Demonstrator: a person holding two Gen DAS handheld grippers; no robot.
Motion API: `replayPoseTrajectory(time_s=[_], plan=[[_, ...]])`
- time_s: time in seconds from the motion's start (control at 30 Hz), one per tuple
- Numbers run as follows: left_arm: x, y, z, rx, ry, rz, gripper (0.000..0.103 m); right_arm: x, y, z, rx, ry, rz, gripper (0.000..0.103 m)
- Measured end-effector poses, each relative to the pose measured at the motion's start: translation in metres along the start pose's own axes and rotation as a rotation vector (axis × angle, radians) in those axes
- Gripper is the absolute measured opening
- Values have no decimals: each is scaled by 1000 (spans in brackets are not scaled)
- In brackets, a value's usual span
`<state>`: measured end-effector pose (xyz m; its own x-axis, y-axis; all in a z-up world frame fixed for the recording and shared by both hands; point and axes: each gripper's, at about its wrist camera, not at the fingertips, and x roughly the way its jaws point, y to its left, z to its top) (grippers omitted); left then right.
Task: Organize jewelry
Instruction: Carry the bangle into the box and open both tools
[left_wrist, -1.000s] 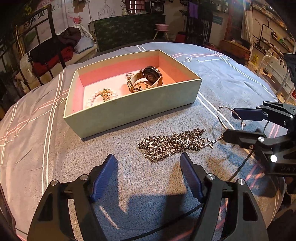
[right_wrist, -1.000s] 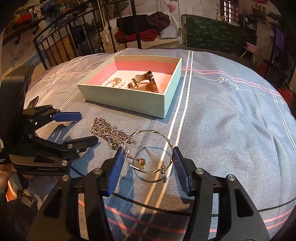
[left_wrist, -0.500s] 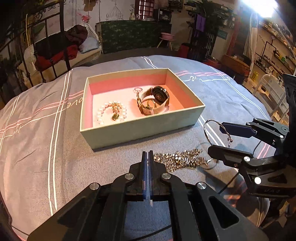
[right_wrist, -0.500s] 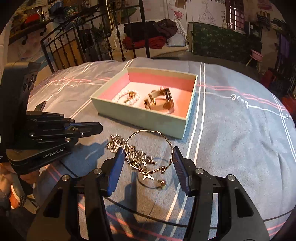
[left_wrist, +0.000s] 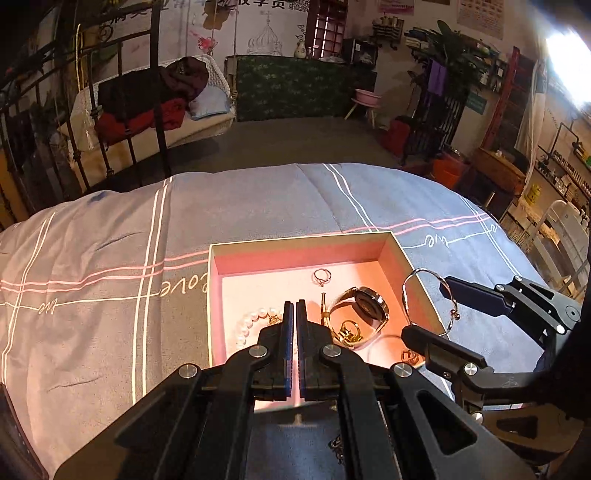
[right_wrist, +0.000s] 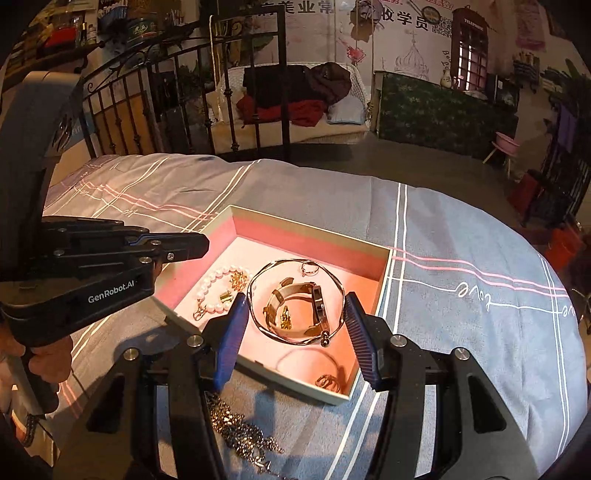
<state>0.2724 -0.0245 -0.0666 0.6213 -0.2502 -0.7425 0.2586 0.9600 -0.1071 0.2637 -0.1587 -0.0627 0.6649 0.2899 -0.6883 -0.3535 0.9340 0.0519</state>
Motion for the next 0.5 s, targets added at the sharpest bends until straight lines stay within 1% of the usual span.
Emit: replayPoseTrajectory(time_s=[0.13,0.2,0.5], plan=[[15,1,6,6,24,27,2,16,-2,4,0,26,-2,54],[19,2,6,-6,32,16,2,21,-4,5,4,30,3,54],[35,2,6,-10,64,20,2,38,-10,9,2,63,-4,54]])
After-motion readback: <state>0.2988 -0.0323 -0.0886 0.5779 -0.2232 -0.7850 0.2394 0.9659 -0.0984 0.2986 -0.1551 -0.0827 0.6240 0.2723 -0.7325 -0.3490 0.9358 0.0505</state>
